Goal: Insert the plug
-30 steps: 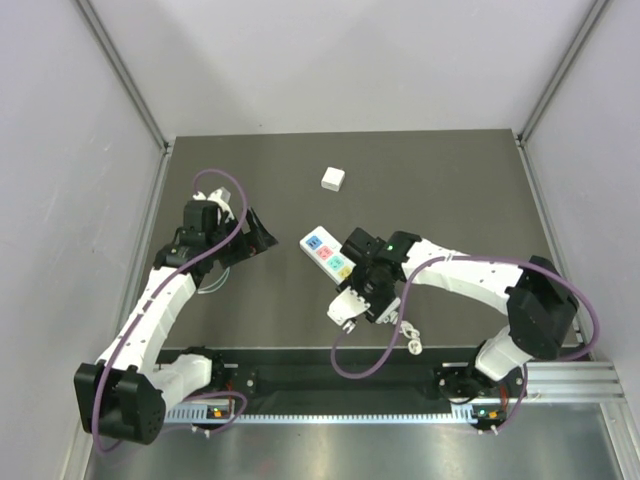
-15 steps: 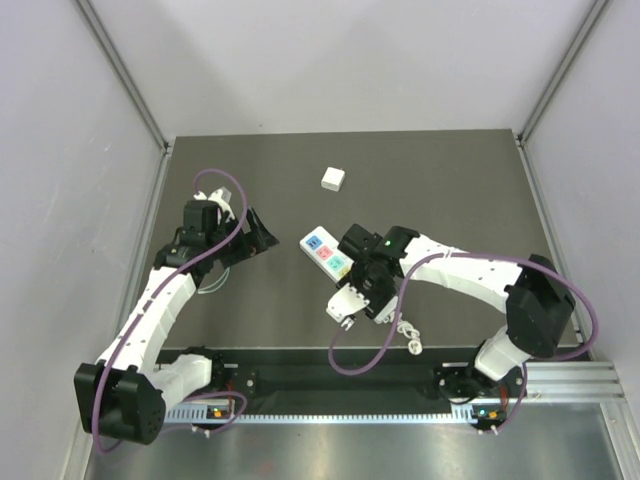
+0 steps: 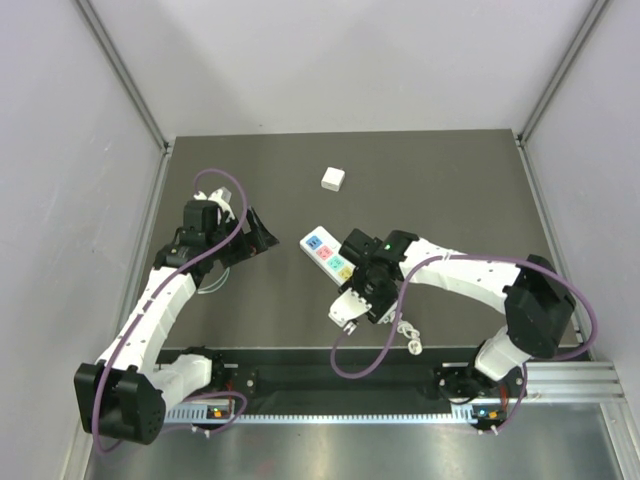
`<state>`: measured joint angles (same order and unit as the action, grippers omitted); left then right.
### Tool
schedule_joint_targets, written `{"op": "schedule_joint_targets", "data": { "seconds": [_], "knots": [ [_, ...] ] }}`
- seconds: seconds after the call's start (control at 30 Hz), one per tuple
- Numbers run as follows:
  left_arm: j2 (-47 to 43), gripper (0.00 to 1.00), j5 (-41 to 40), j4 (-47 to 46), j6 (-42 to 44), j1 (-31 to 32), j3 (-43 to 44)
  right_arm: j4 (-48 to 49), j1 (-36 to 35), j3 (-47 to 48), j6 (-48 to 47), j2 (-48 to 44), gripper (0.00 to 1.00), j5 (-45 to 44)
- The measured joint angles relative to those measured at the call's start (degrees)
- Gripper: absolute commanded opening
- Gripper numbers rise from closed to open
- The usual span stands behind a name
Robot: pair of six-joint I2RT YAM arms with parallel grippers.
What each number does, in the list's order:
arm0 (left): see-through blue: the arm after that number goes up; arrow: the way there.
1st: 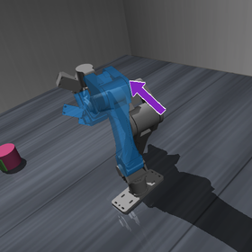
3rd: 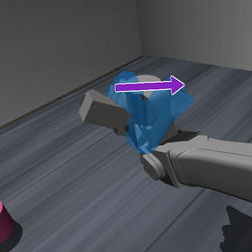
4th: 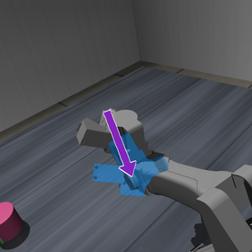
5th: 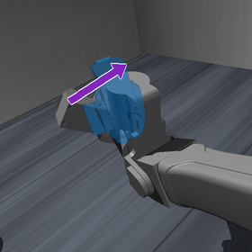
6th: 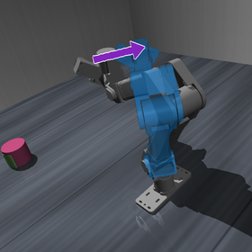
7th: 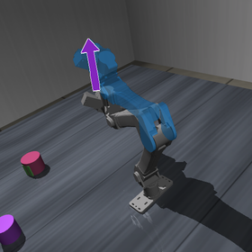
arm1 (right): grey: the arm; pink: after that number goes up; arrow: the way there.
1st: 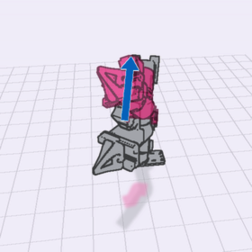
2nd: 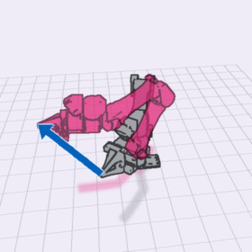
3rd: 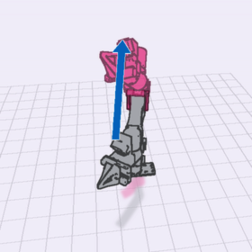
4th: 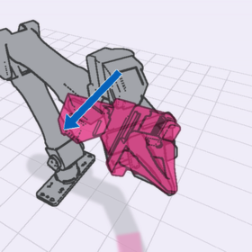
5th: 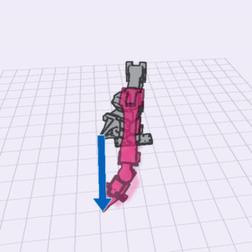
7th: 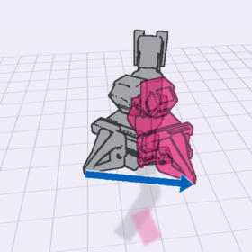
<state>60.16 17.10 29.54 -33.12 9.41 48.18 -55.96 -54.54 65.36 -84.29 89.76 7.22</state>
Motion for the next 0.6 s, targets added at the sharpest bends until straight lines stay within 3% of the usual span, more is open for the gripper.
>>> {"op": "schedule_joint_targets", "data": {
  "seconds": [0.6],
  "knots": [
    [0.0,0.95,0.0,0.0,0.0,0.0,0.0,0.3,-1.2,1.4,1.6,2.1,0.00,0.6]
  ]
}}
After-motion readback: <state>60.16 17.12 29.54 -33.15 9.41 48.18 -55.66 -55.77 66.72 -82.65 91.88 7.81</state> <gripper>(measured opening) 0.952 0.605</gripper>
